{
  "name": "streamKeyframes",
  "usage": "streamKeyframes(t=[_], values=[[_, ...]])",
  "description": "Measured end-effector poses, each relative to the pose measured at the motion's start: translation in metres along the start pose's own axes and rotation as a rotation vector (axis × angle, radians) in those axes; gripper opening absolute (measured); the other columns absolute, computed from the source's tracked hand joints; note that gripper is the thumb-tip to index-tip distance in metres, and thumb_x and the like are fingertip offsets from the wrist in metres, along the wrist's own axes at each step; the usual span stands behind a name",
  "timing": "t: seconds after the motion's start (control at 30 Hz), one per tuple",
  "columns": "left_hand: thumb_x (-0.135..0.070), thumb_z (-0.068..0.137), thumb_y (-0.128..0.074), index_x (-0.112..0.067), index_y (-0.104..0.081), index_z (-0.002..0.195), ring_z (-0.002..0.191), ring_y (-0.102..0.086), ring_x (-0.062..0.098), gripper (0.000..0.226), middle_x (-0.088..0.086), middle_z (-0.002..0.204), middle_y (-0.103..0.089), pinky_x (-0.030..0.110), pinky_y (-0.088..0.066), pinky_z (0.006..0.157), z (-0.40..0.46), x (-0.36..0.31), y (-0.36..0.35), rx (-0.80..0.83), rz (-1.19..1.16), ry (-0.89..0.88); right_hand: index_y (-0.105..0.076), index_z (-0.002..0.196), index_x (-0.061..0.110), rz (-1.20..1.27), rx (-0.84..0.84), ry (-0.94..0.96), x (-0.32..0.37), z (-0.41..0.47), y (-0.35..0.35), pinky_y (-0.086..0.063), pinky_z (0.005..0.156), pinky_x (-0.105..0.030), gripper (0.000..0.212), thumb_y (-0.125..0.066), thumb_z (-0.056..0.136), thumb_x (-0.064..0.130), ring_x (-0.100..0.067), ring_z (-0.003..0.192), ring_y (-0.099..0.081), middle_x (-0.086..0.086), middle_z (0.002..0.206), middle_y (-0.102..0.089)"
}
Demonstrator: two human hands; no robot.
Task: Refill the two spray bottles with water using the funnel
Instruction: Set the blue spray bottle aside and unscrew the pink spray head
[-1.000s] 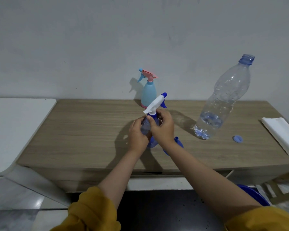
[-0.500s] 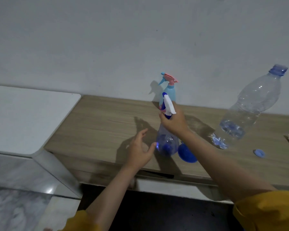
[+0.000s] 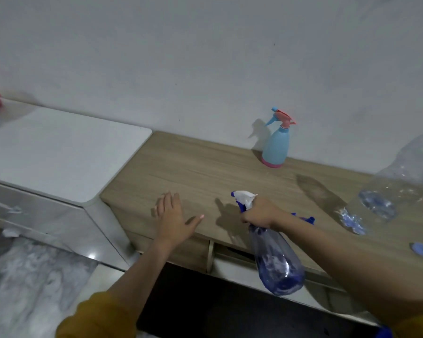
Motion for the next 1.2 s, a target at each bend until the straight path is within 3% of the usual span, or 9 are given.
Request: streamKeyframes(t=[0.1, 0.2, 0.37, 0.47, 0.57, 0.7, 0.83, 1.03, 1.2], values=[[-0.082, 0.065, -0.036, -0.003, -0.029, 0.143, 0.140, -0.020, 0.036, 0.111, 0.020, 0.152, -0.024, 0.048, -0.018, 0.112, -0.001, 0.005, 0.003, -0.025, 0.001, 0.003, -0.045, 0.133, 0.029, 0.015, 0.003, 0.020, 0.001, 0.001, -0.004, -0.053, 0.060, -0.038, 0.064, -0.053, 0.075, 0.002, -0.031, 0.068, -0.063, -0.015, 0.089, -0.062], [-0.077, 0.069, -0.047, -0.003, -0.027, 0.144, 0.141, -0.017, 0.034, 0.107, 0.018, 0.153, -0.022, 0.048, -0.016, 0.113, -0.003, 0.006, 0.001, -0.021, -0.018, -0.005, -0.049, 0.090, 0.036, 0.152, 0.019, 0.012, 0.014, 0.004, -0.009, -0.042, 0.054, -0.022, 0.039, -0.062, 0.078, 0.001, -0.012, 0.061, -0.051, 0.001, 0.072, -0.052], [-0.086, 0.060, -0.033, -0.005, -0.025, 0.144, 0.142, -0.017, 0.033, 0.117, 0.016, 0.153, -0.022, 0.051, -0.017, 0.113, -0.005, 0.016, -0.003, -0.001, -0.004, 0.026, -0.043, 0.069, 0.032, 0.176, 0.060, -0.002, 0.029, 0.008, -0.027, -0.042, 0.059, -0.029, 0.040, -0.060, 0.076, -0.003, -0.021, 0.063, -0.052, 0.000, 0.066, -0.050], [-0.085, 0.060, -0.032, -0.004, -0.025, 0.144, 0.142, -0.017, 0.033, 0.118, 0.016, 0.153, -0.021, 0.051, -0.017, 0.114, -0.004, 0.020, -0.006, 0.010, -0.022, 0.028, -0.051, 0.088, 0.032, 0.166, 0.035, 0.004, 0.024, 0.009, -0.017, -0.048, 0.057, -0.031, 0.036, -0.060, 0.077, -0.001, -0.026, 0.072, -0.059, -0.006, 0.079, -0.057], [-0.085, 0.060, -0.032, -0.004, -0.024, 0.144, 0.142, -0.017, 0.033, 0.118, 0.017, 0.153, -0.021, 0.051, -0.017, 0.114, -0.004, 0.020, -0.008, 0.023, -0.021, 0.018, -0.053, 0.120, 0.016, 0.139, -0.067, -0.013, 0.010, 0.011, 0.003, -0.055, 0.065, -0.051, 0.048, -0.058, 0.074, 0.002, -0.032, 0.071, -0.066, -0.020, 0.098, -0.062], [-0.085, 0.060, -0.032, -0.003, -0.025, 0.144, 0.142, -0.018, 0.033, 0.117, 0.017, 0.153, -0.022, 0.053, -0.017, 0.114, -0.004, 0.014, -0.010, 0.024, -0.034, -0.003, -0.035, 0.140, 0.029, 0.048, -0.094, -0.105, -0.012, 0.014, 0.015, -0.053, 0.055, -0.044, 0.073, -0.043, 0.073, 0.003, -0.037, 0.071, -0.071, -0.016, 0.107, -0.062], [-0.087, 0.060, -0.030, -0.006, -0.022, 0.146, 0.143, -0.015, 0.031, 0.118, 0.015, 0.154, -0.020, 0.052, -0.015, 0.115, -0.003, 0.005, -0.012, 0.028, -0.041, -0.039, -0.041, 0.131, 0.021, 0.090, -0.094, -0.138, -0.020, 0.017, 0.014, -0.042, 0.051, -0.036, 0.063, -0.045, 0.071, 0.003, -0.038, 0.060, -0.068, -0.021, 0.088, -0.063], [-0.082, 0.066, -0.040, -0.008, -0.022, 0.146, 0.144, -0.015, 0.026, 0.111, 0.010, 0.154, -0.022, 0.043, -0.010, 0.115, -0.010, -0.023, -0.004, -0.010, -0.106, -0.150, -0.042, 0.127, 0.011, 0.094, -0.111, -0.023, -0.006, 0.015, 0.009, -0.048, 0.054, -0.038, 0.053, -0.049, 0.076, 0.002, -0.044, 0.062, -0.065, -0.026, 0.092, -0.061], [-0.070, 0.073, -0.056, -0.014, -0.024, 0.146, 0.140, -0.022, 0.014, 0.097, 0.000, 0.151, -0.027, 0.025, -0.017, 0.113, -0.021, -0.058, -0.003, 0.050, -0.428, -0.284, -0.046, 0.135, 0.019, 0.256, -0.285, 0.086, 0.005, 0.019, 0.025, -0.051, 0.055, -0.020, 0.061, -0.073, 0.081, 0.028, -0.015, 0.062, -0.061, -0.003, 0.093, -0.060]])
Point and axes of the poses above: each hand's wrist, its own z-axis towards the middle knuckle, its own y-axis out of the back of the hand, x = y × z, the point moved 4 cm from there along z, towards the middle knuckle
